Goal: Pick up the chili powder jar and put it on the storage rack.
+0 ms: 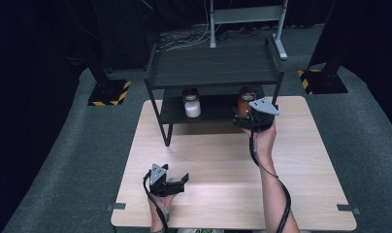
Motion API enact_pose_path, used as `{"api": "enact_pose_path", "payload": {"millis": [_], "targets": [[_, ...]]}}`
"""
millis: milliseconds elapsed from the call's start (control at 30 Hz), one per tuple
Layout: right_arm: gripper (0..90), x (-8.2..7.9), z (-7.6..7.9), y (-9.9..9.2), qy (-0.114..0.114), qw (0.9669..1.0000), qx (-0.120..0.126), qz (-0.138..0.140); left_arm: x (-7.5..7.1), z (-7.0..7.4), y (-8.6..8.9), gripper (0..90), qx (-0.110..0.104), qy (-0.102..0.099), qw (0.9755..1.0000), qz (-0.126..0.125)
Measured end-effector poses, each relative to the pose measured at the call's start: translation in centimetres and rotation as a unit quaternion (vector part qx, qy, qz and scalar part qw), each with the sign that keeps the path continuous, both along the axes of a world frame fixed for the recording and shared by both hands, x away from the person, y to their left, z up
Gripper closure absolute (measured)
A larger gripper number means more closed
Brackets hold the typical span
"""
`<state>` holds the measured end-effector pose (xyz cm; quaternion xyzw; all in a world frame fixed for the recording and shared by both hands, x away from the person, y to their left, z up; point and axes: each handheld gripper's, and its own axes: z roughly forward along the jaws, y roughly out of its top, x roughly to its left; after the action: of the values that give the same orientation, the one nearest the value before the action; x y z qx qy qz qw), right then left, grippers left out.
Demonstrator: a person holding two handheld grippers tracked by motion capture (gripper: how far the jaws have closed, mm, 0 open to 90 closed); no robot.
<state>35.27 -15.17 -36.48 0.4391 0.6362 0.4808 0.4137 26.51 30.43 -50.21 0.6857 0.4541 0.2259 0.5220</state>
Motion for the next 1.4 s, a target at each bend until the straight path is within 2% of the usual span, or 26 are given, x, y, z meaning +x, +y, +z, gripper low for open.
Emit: {"api": "enact_pose_path", "payload": {"millis": [133,233,367,533,633,767,900,1067,1400], "targets": [[0.0,-3.0,-0.1,-1.6,0.004,1.0,0.007,0.003,-0.1,-0.1,0.1,0.2,-0.004,-0.001,1.0,0.001],[0.0,-5.5,-0.6,-2.8,0.008,0.9999,0.011,-0.004,0.0,0.1,-0.2,0.2,0.005,0.001,1.0,0.0],[0.0,-8.6,-2.0,-4.7,0.018,0.9995,0.022,-0.016,0.1,0.4,-0.6,0.3,0.02,0.002,0.9998,-0.004],[0.0,-11.3,-4.1,-6.6,0.041,0.9977,0.035,-0.041,0.0,0.3,-0.7,0.3,0.02,0.0,0.9998,0.001],[0.0,-12.3,-5.2,-7.6,0.064,0.9959,0.034,-0.054,0.1,0.4,-0.7,0.3,0.019,0.004,0.9998,0.001],[0.0,-13.7,-6.6,-8.7,0.08,0.9926,0.047,-0.077,0.2,0.5,-0.9,0.3,0.028,0.005,0.9996,-0.003],[0.0,-14.5,-7.5,-9.5,0.098,0.9897,0.053,-0.09,0.2,0.6,-1.0,0.3,0.03,0.004,0.9996,-0.003],[0.0,-15.0,-8.2,-9.6,0.109,0.9872,0.051,-0.105,0.2,0.5,-1.1,0.3,0.028,0.004,0.9996,-0.001],[0.0,-15.0,-8.8,-9.8,0.128,0.9846,0.05,-0.107,0.3,0.6,-1.1,0.3,0.031,0.003,0.9995,-0.003]]}}
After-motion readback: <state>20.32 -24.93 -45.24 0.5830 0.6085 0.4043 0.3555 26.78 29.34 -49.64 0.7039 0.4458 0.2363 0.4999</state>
